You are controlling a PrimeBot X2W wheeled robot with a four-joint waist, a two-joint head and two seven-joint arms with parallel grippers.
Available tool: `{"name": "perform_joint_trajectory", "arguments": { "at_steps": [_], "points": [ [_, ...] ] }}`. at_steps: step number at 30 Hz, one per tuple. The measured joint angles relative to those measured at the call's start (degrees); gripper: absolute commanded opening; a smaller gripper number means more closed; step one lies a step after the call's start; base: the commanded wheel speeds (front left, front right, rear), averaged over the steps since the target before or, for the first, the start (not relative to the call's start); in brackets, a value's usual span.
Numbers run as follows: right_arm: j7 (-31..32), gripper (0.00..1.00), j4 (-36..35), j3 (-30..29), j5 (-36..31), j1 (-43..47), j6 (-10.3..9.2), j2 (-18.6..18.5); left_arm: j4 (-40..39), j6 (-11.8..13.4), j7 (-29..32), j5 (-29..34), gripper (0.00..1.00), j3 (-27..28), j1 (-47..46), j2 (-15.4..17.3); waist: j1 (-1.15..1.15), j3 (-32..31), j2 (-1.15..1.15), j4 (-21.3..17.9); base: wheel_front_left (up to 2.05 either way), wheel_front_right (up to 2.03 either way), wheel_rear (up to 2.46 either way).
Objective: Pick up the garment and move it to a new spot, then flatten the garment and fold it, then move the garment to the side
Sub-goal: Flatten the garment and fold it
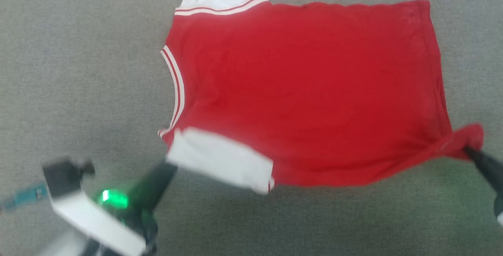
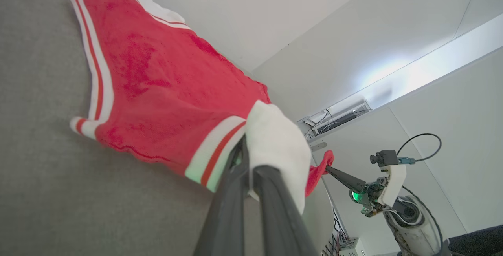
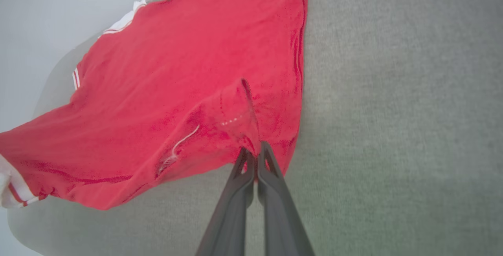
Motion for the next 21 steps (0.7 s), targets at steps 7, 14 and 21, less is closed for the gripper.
{"name": "perform_joint_trajectory", "arguments": {
  "at_steps": [7, 14, 21],
  "points": [
    [1.7, 0.0, 5.5, 1.4, -1.9, -12.4, 0.01, 0.4, 9.9, 0.0, 4.1, -2.0, 0.0, 0.2, -17.1, -3.0, 0.0, 2.6, 0.0, -1.0, 0.0, 0.0, 0.0],
    [-1.3, 0.0, 13.4, 3.6, -3.7, -22.0, 0.0, 1.3, 23.9, 0.0, 5.3, -3.9, 0.0, 0.5, -27.2, -7.3, 0.0, 6.1, 0.0, -2.5, 0.0, 0.0, 0.0],
    [-4.9, 0.0, 20.1, 8.4, -4.5, -27.9, 0.0, 1.2, 36.2, 0.0, 5.4, -0.8, 0.0, -1.6, -33.1, -9.2, 0.0, 9.4, 0.0, -3.5, 0.0, 0.0, 0.0]
  ]
}}
